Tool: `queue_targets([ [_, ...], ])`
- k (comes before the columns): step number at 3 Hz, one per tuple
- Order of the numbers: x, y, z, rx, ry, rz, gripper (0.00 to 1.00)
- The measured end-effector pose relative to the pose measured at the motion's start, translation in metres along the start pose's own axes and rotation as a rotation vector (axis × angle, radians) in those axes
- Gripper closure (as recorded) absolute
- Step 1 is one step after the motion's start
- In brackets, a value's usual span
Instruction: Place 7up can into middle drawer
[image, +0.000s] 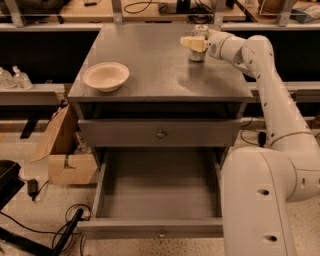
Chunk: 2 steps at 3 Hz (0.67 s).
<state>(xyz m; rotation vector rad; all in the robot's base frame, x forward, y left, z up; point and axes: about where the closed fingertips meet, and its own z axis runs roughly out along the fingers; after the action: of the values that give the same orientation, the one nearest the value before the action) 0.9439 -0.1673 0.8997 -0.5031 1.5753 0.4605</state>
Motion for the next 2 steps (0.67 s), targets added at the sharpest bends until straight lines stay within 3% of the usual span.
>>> queue_targets([
  [2,0.003,0.0062,0.0115,-0.011,0.002,0.001,0.72],
])
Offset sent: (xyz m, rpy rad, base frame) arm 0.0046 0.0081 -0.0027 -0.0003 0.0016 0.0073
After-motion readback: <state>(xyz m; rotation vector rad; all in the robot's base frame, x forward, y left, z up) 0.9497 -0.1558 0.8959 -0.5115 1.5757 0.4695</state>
